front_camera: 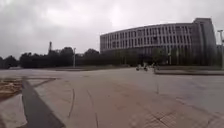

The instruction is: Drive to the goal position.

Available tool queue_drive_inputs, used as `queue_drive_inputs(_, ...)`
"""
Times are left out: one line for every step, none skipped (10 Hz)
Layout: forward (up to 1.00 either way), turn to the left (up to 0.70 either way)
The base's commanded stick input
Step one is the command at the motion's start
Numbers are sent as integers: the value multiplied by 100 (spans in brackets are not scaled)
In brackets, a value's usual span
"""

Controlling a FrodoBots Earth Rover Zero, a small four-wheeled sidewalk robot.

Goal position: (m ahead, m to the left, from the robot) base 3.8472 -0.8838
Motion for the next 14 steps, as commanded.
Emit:
queue_drive_inputs(70,0)
queue_drive_inputs(70,0)
queue_drive_inputs(70,0)
queue_drive_inputs(70,0)
queue_drive_inputs(70,0)
queue_drive_inputs(70,0)
queue_drive_inputs(70,0)
queue_drive_inputs(70,0)
queue_drive_inputs(70,0)
queue_drive_inputs(70,0)
queue_drive_inputs(70,0)
queue_drive_inputs(70,0)
queue_drive_inputs(70,0)
queue_drive_inputs(70,0)
